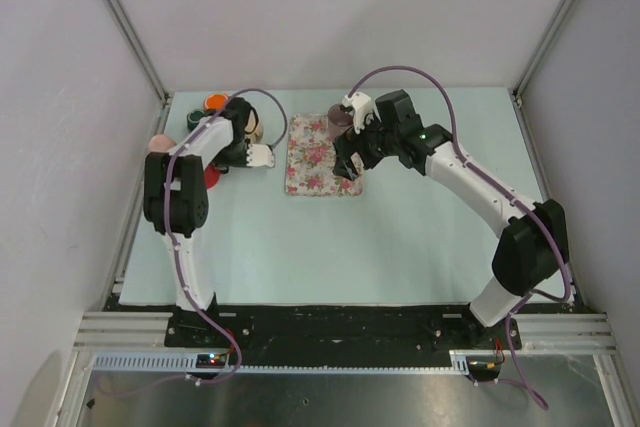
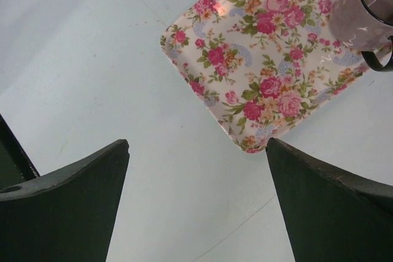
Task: Turn the mug right side up
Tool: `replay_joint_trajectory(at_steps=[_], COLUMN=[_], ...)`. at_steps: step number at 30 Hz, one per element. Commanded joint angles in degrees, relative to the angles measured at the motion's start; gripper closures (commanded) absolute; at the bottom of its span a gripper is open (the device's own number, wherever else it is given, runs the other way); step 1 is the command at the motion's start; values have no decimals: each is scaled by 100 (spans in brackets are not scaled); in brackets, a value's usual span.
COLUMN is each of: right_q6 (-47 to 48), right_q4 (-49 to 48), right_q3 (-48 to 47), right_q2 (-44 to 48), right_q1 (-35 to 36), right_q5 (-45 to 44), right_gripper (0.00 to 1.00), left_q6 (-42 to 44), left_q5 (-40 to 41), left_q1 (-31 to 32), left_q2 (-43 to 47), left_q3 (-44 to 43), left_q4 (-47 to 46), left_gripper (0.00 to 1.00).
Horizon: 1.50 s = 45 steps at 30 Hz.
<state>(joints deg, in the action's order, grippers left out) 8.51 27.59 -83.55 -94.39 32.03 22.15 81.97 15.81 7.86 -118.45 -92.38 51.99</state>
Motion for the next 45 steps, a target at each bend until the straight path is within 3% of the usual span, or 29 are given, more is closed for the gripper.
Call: replay_joint_trajectory(at_steps=[1,11,17,26,34,39,45], right_q6=[-169,-120,70,-1827,-2253,-2372,-2271], right_q4=[-164,-579,-1489,-2850,-4045,-4569,-4525], right_q3=[50,722,1427,1544,1541,1552,1657], right_q2=[354,867,1450,907,443,391,538], right_q1=[22,35,48,293,386,280,67], right_q5=[160,444,556,1241,1658,2402,2521], right_gripper=[0,1,1,1,1,1,2], left_q6=[-854,-2701,-4103,-6288,-7084,-7487,-7696], left_q5=[-705,-2062,-3088,-5212,-6387,-7023,-7369], left_q1=[-13,-19,-10,26,212,256,273], left_q2=[631,1372,1598,1809,2036,2054,2081], left_q3=[-70,-238,-536,-1375,-1791,-2098,-2420], left_q4=[33,199,373,382,375,376,373], left_gripper=[100,100,100,100,100,100,100])
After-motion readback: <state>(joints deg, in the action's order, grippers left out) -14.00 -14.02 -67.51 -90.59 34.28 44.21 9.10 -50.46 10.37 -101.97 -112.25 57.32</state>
